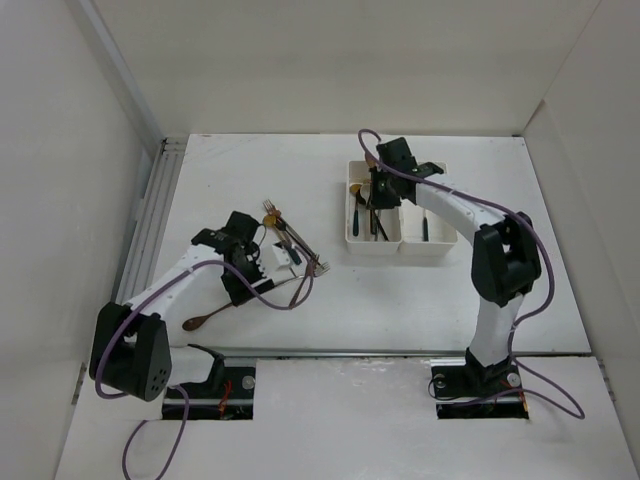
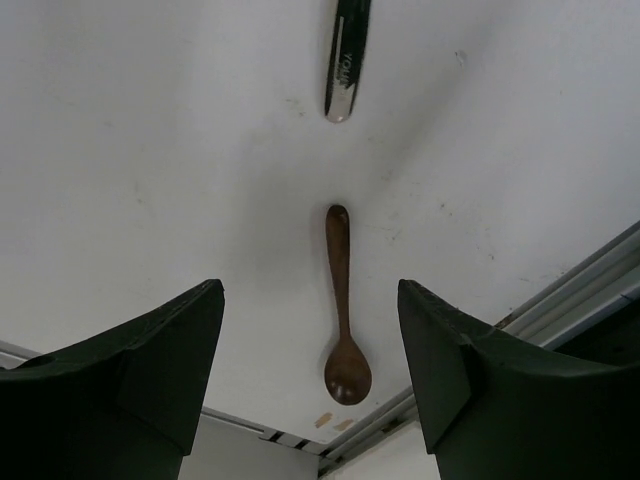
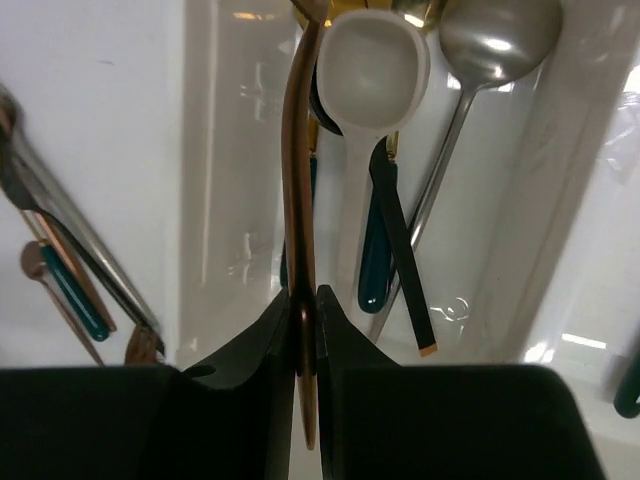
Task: Sort the eating utensils into containers
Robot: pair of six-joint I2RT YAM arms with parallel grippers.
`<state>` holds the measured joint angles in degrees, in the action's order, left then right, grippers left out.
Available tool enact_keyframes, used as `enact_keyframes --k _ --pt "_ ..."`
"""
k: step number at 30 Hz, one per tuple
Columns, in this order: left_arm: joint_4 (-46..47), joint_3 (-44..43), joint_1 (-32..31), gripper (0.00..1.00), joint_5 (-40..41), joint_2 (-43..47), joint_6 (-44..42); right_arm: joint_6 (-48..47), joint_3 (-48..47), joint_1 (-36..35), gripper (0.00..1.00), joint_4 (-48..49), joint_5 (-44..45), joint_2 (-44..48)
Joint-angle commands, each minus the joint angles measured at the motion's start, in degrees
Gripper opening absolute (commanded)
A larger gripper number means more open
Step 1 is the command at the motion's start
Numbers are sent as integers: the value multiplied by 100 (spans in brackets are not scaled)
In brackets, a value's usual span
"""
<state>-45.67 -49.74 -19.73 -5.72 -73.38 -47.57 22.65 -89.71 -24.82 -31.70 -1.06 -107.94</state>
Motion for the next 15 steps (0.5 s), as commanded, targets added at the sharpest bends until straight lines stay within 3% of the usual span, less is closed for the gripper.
enact_keyframes --k 1,5,6,9,15 --pt "198 367 -154 67 334 211 -305 -24 -195 -32 8 112 18 -279" --pt "339 701 -207 68 712 106 -445 28 -459 20 22 -28 10 -535" --pt "339 772 -207 68 773 105 -446 28 -459 21 33 -29 9 -596" --pt "392 1132 -207 67 1037 52 -647 28 -381 21 54 -29 -43 -527" --pt "708 1598 -146 64 1388 -9 -815 -76 -249 21 59 -29 -43 -254"
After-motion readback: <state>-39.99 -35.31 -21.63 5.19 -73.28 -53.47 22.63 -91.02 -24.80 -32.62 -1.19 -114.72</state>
